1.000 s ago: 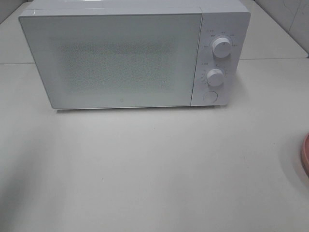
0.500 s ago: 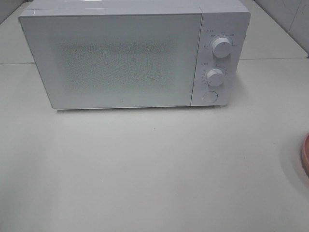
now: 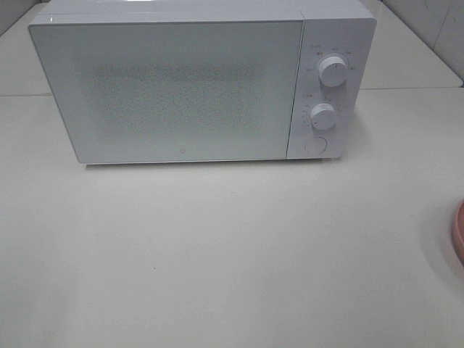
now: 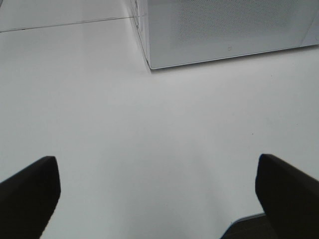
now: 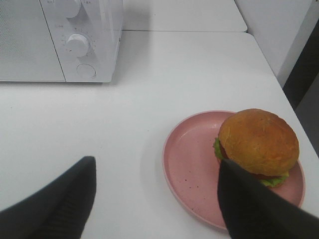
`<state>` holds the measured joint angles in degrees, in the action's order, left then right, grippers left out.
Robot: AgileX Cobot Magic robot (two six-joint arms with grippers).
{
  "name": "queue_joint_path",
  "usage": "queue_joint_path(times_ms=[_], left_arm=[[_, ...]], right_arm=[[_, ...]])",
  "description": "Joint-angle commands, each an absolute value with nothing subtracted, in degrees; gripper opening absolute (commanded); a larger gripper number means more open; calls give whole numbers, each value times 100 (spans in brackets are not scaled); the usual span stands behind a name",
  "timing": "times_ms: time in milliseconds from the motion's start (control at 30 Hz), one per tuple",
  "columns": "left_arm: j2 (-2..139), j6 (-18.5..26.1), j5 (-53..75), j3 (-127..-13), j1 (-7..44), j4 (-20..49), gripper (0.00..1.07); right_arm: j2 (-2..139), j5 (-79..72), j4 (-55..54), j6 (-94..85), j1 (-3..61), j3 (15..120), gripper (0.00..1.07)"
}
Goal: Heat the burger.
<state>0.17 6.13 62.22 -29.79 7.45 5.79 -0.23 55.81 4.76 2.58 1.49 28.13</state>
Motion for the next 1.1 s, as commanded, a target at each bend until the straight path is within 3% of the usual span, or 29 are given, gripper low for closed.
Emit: queue_joint_path(times_ms=[33,367,533,1100], left_arm=[[6,584,6142,-2962,739,556,100],[-23,584,6136,-2962,716,584,100],[-155,590,6136,-2962,195,561,100],[-143,596,6136,-2962,183,561,100]], right_arm=[[-201,5506,476,281,126,2807,63],[-201,5506,476,281,126,2807,63],[-201,5506,476,281,126,2807,63],[-195,5506,476,281,126,2807,63]])
